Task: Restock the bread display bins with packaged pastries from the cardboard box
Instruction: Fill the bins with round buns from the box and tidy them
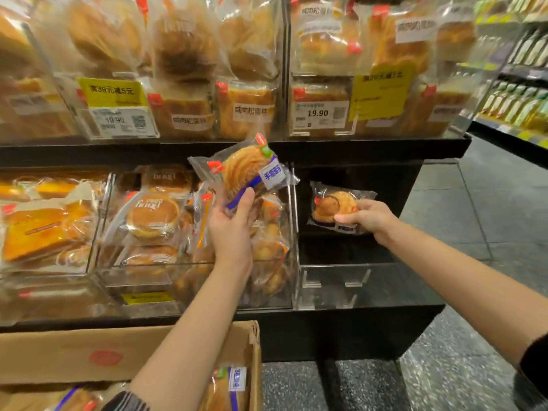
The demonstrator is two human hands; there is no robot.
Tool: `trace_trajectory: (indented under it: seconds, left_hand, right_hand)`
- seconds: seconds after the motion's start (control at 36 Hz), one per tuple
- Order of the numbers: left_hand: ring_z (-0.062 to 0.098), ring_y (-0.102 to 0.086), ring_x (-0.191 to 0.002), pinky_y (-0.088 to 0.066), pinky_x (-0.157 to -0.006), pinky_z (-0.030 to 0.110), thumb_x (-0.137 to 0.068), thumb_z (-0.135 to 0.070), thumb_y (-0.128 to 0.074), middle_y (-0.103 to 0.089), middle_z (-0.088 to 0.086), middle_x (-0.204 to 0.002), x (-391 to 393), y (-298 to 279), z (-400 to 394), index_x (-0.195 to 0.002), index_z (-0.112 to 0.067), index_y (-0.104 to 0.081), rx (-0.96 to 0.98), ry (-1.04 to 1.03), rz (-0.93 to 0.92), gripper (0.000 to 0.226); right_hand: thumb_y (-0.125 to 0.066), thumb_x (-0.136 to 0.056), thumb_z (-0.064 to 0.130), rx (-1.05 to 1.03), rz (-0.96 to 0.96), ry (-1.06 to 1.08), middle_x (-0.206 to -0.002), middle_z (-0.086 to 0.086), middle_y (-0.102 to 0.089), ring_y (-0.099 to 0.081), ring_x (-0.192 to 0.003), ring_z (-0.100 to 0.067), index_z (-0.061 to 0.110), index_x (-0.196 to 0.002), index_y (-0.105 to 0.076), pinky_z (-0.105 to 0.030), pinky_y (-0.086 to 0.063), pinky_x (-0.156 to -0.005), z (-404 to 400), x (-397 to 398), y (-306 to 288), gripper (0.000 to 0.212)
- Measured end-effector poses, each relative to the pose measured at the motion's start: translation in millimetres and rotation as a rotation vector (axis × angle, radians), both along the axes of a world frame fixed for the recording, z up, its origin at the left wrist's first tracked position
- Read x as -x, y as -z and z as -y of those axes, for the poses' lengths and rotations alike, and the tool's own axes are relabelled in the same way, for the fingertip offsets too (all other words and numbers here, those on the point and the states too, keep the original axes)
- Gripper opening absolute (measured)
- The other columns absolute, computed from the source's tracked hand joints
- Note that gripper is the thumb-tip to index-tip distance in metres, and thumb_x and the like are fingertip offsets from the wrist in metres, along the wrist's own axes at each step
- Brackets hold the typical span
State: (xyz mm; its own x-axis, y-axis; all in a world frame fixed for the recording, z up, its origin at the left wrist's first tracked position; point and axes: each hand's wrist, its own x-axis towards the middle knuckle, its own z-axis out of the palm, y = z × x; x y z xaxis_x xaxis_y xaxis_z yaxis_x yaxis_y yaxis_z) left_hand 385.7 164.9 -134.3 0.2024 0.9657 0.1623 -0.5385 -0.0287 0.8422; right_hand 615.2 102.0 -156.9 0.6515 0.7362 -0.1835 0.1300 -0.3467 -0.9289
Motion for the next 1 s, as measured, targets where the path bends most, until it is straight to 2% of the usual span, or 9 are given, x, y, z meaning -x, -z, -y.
trace_trajectory:
  seconds: [0.11, 0.22, 0.31, 0.36, 0.58, 0.78, 0.86, 0.94, 1.0]
  left_hand:
    - [0.009, -0.066, -0.104, -0.052, -0.079, 0.019, -0.092, -0.012, -0.056, -0.066, 0.002, -0.117, -0.9, 10.4, 1.3, -0.134, -0.016, -0.046, -0.064, 0.015, -0.081, 0.043]
    - [0.007, -0.066, -0.102, -0.053, -0.078, 0.017, -0.092, -0.017, -0.056, -0.066, 0.003, -0.118, -3.2, 12.0, -1.5, -0.138, -0.012, -0.045, -0.09, -0.004, -0.174, 0.048]
    - [0.008, -0.065, -0.104, -0.054, -0.085, 0.02, -0.093, -0.019, -0.056, -0.066, 0.002, -0.118, -4.0, 11.7, -1.3, -0.137, -0.013, -0.046, -0.142, -0.001, -0.265, 0.045]
    - [0.01, -0.064, -0.106, -0.052, -0.091, 0.023, -0.093, -0.019, -0.057, -0.065, 0.003, -0.12, -4.5, 13.4, -1.1, -0.135, -0.013, -0.047, -0.153, 0.005, -0.303, 0.043]
    - [0.014, -0.063, -0.11, -0.048, -0.1, 0.042, -0.089, -0.03, -0.061, -0.066, -0.002, -0.116, -7.0, 17.7, -5.1, -0.119, -0.027, -0.053, -0.195, 0.015, -0.425, 0.031]
    - [-0.016, -0.059, -0.089, -0.047, -0.078, 0.004, -0.092, -0.029, -0.058, -0.062, -0.019, -0.102, -10.6, 19.7, 0.4, -0.12, -0.023, -0.052, -0.26, -0.007, -0.527, 0.029]
    - [-0.006, -0.061, -0.097, -0.049, -0.08, 0.011, -0.091, -0.032, -0.058, -0.063, -0.016, -0.105, -9.6, 18.2, 1.1, -0.119, -0.025, -0.052, -0.258, -0.011, -0.557, 0.029]
    - [0.002, -0.06, -0.104, -0.05, -0.087, 0.019, -0.09, -0.037, -0.059, -0.064, -0.01, -0.112, -10.0, 18.8, 1.2, -0.124, -0.02, -0.054, -0.268, -0.014, -0.599, 0.039]
    - [0.006, -0.062, -0.106, -0.052, -0.091, 0.025, -0.088, -0.041, -0.06, -0.065, -0.006, -0.116, -10.5, 18.8, 1.6, -0.13, -0.016, -0.053, -0.264, -0.011, -0.607, 0.049]
  right_hand:
    - [-0.081, -0.069, 0.005, 0.094, -0.018, 0.027, -0.112, -0.008, -0.06, -0.055, -0.111, -0.026, 0.003, -0.121, -0.055, -0.035, -0.045, -0.084, -14.6, -3.1, -0.2, 0.058]
    - [-0.08, -0.069, -0.001, 0.211, -0.068, -0.002, -0.103, -0.017, -0.062, -0.06, -0.1, -0.033, 0.003, -0.097, -0.055, -0.046, -0.051, -0.091, -42.6, 5.1, -2.6, 0.038]
    - [-0.08, -0.068, 0.004, 0.422, -0.02, -0.125, -0.126, -0.025, -0.055, -0.051, -0.124, -0.04, -0.001, -0.109, -0.056, -0.05, -0.042, -0.104, -62.8, 9.6, 4.0, 0.048]
    - [-0.071, -0.083, 0.008, 0.504, 0.066, -0.214, -0.141, -0.024, -0.046, -0.043, -0.131, -0.04, -0.003, -0.132, -0.048, -0.049, -0.036, -0.109, -68.5, 11.5, 15.3, 0.056]
    - [-0.077, -0.076, 0.015, 0.488, 0.306, -0.212, -0.128, -0.021, -0.057, -0.052, -0.122, -0.035, -0.002, -0.12, -0.06, -0.039, -0.044, -0.102, -64.6, 12.7, 28.1, 0.05]
    - [-0.067, -0.089, 0.02, 0.691, 0.313, -0.296, -0.134, -0.018, -0.05, -0.054, -0.118, -0.032, 0.002, -0.139, -0.043, -0.037, -0.047, -0.099, -39.6, 20.7, -22.8, 0.058]
    - [-0.053, -0.095, 0.008, 0.45, 0.234, -0.314, -0.113, -0.016, -0.066, -0.065, -0.095, -0.023, 0.006, -0.124, -0.058, -0.035, -0.054, -0.081, -24.0, 22.0, -44.0, 0.03]
    - [-0.048, -0.093, 0.003, -0.068, -0.077, -0.367, -0.113, -0.011, -0.068, -0.066, -0.104, -0.02, 0.012, -0.129, -0.055, -0.039, -0.054, -0.09, 0.2, 30.0, -60.8, 0.038]
    - [-0.061, -0.086, 0.016, -0.221, -0.215, -0.481, -0.117, -0.009, -0.068, -0.064, -0.11, -0.019, 0.019, -0.133, -0.05, -0.039, -0.052, -0.092, 14.2, 35.6, -69.1, 0.049]
